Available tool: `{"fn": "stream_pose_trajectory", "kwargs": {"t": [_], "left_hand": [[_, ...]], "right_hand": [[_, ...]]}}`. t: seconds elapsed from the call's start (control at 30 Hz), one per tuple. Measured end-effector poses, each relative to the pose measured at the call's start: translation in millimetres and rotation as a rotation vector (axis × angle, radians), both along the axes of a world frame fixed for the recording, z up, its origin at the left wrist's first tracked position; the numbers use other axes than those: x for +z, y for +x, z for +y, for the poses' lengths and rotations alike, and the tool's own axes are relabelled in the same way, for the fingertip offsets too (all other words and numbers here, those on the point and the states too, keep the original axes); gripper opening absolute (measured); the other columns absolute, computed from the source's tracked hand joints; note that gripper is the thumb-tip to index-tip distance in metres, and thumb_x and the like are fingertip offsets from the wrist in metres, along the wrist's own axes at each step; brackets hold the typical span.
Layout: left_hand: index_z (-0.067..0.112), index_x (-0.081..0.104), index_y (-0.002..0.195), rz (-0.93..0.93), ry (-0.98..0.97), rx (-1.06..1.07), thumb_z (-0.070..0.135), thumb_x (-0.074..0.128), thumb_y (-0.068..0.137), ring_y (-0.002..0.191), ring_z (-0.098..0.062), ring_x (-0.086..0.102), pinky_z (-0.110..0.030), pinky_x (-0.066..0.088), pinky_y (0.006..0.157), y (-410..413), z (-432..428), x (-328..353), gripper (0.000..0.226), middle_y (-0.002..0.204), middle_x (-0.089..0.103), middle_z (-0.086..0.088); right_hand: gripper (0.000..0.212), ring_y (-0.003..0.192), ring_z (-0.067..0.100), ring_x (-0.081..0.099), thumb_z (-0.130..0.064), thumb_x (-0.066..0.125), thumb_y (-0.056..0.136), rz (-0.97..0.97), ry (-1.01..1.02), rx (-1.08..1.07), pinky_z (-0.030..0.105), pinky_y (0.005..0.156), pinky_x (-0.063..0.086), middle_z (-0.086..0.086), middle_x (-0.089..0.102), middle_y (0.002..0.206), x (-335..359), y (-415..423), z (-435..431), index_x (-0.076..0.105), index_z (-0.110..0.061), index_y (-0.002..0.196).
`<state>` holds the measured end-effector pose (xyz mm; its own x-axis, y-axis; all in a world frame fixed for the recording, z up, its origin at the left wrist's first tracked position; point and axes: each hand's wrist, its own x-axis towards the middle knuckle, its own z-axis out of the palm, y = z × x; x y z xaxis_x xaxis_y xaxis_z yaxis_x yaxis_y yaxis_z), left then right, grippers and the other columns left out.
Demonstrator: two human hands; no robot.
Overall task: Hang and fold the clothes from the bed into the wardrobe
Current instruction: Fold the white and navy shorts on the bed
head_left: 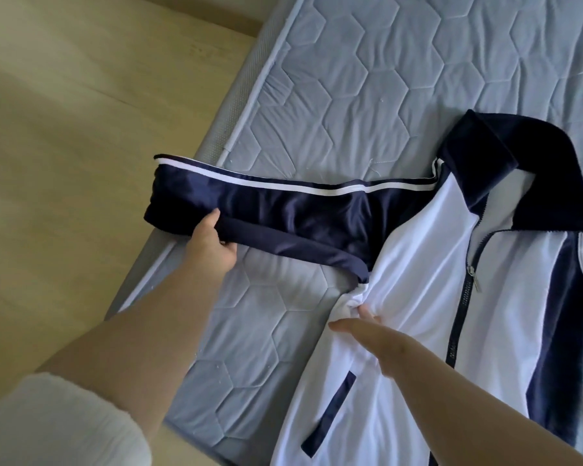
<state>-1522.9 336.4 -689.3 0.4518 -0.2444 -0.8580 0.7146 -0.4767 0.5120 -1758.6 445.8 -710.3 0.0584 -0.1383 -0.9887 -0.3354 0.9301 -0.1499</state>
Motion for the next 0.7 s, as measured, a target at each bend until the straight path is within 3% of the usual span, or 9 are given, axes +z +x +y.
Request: {"fn": "stream_pose_trajectory", "kwargs": {"t": [0.1, 0.2, 0.27, 0.4, 0.5, 0.57, 0.63, 0.7], "left_hand": [[0.011, 0.047, 0.131, -0.191, 0.027, -0.194, 0.019, 0.058, 0.091, 0.11, -0.013, 0.056, -0.021, 0.048, 0.078, 13, -16, 8, 0.042, 0.128, 0.055, 0.0], [0.014, 0.045, 0.133, -0.398, -0.002, -0.14, 0.018, 0.059, 0.091, 0.098, -0.015, 0.057, -0.024, 0.05, 0.062, 47, -29, 21, 0.044, 0.122, 0.055, 0.003], [0.014, 0.047, 0.132, -0.472, 0.002, -0.13, 0.016, 0.06, 0.09, 0.104, -0.02, 0.059, -0.028, 0.052, 0.068, 67, -33, 26, 0.043, 0.125, 0.057, -0.002], [0.012, 0.045, 0.134, -0.29, -0.064, -0.2, 0.014, 0.055, 0.093, 0.118, -0.02, 0.054, -0.028, 0.047, 0.087, 76, -29, 24, 0.043, 0.134, 0.053, -0.006], [0.006, 0.051, 0.129, -0.067, -0.246, -0.151, 0.024, 0.048, 0.096, 0.115, -0.021, 0.058, -0.03, 0.05, 0.084, 70, -28, 29, 0.037, 0.126, 0.059, -0.01], [0.011, 0.051, 0.129, 0.017, -0.278, -0.092, 0.037, 0.044, 0.097, 0.114, -0.022, 0.058, -0.032, 0.051, 0.083, 69, -28, 30, 0.042, 0.126, 0.06, -0.007], [0.013, 0.049, 0.132, -0.004, -0.22, -0.123, 0.034, 0.045, 0.097, 0.116, -0.022, 0.056, -0.035, 0.048, 0.091, 69, -27, 30, 0.041, 0.131, 0.057, -0.006], [0.01, 0.046, 0.134, -0.144, -0.166, -0.166, 0.017, 0.049, 0.095, 0.115, -0.024, 0.056, -0.036, 0.048, 0.089, 68, -27, 29, 0.039, 0.132, 0.055, -0.009]], "right_hand": [[0.09, 0.145, 0.026, 0.005, -0.042, 0.061, 0.085, -0.004, 0.002, 0.01, 0.048, 0.111, 0.016, -0.008, -0.014, 0.156, 0, 0, 1, -0.003, -0.037, 0.149], [0.09, 0.145, 0.026, 0.005, -0.041, 0.061, 0.086, -0.005, -0.008, 0.021, 0.048, 0.112, 0.015, -0.009, -0.017, 0.156, 0, 1, 4, -0.005, -0.039, 0.148], [0.089, 0.145, 0.026, 0.006, -0.038, 0.061, 0.087, 0.004, -0.026, 0.023, 0.047, 0.112, 0.015, -0.008, -0.019, 0.155, 2, 4, 6, -0.004, -0.039, 0.148], [0.083, 0.14, 0.028, 0.02, -0.031, 0.06, 0.087, 0.086, -0.104, 0.019, 0.04, 0.11, 0.023, -0.003, -0.006, 0.156, 6, 13, 12, 0.005, -0.035, 0.148], [0.062, 0.124, 0.031, 0.041, -0.03, 0.051, 0.086, 0.37, -0.243, 0.108, 0.041, 0.105, 0.034, 0.004, 0.029, 0.144, 11, 19, 11, 0.025, -0.031, 0.143], [0.054, 0.123, 0.029, 0.039, -0.029, 0.048, 0.085, 0.549, -0.376, 0.236, 0.038, 0.103, 0.032, 0.005, 0.038, 0.136, 19, 25, 8, 0.033, -0.026, 0.136], [0.054, 0.128, 0.026, 0.034, -0.025, 0.05, 0.085, 0.571, -0.54, 0.265, 0.037, 0.104, 0.028, 0.005, 0.035, 0.14, 24, 33, 4, 0.034, -0.023, 0.136], [0.056, 0.129, 0.025, 0.032, -0.022, 0.051, 0.086, 0.532, -0.645, 0.263, 0.036, 0.103, 0.029, 0.004, 0.032, 0.143, 29, 39, -3, 0.032, -0.023, 0.138]]}}
